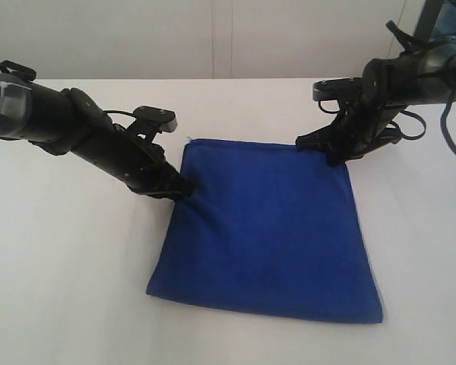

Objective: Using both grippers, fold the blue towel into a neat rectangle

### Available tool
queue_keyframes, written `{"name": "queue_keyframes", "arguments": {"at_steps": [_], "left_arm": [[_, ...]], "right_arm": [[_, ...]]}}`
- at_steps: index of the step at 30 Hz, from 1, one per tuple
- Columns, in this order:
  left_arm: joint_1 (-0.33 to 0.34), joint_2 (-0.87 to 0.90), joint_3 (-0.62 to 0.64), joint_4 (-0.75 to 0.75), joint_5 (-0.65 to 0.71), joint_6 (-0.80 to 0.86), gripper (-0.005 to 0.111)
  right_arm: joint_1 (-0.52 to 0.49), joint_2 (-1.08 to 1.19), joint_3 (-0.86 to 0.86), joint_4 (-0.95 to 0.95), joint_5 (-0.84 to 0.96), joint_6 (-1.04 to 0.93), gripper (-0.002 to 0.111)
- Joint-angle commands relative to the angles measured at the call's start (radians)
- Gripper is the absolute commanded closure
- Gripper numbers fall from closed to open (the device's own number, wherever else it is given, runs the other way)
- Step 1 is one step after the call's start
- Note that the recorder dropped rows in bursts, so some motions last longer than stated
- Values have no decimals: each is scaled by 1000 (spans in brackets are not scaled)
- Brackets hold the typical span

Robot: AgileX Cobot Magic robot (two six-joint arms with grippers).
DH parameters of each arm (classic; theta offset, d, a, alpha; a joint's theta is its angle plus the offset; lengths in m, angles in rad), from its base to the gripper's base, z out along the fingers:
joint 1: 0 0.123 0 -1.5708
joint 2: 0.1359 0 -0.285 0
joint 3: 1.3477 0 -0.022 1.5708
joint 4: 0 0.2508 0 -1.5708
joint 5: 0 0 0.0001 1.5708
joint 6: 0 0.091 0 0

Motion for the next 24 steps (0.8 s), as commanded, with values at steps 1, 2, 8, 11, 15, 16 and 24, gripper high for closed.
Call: {"name": "queue_keyframes", "arguments": {"at_steps": [1, 2, 8, 11, 15, 16, 24], "left_arm": [[1, 22, 2, -1, 23, -1, 107], [1, 25, 2, -1, 23, -1, 107], [1, 26, 2, 3, 23, -1, 107], [1, 26, 2, 22, 23, -1, 107], [1, 26, 2, 23, 25, -1, 107], [1, 26, 2, 23, 25, -1, 107], [1, 26, 2, 25, 25, -1, 107]], "right_arm": [[-6, 6, -3, -6, -6, -8, 108], [-6, 6, -3, -15, -10, -8, 108], [-11, 6, -3, -113, -29, -2, 108], [-24, 6, -3, -130, -33, -2, 108], [-34, 6, -3, -134, -33, -2, 108], [-34, 6, -3, -134, -33, -2, 108], [-35, -8, -3, -134, -31, -2, 108]]}}
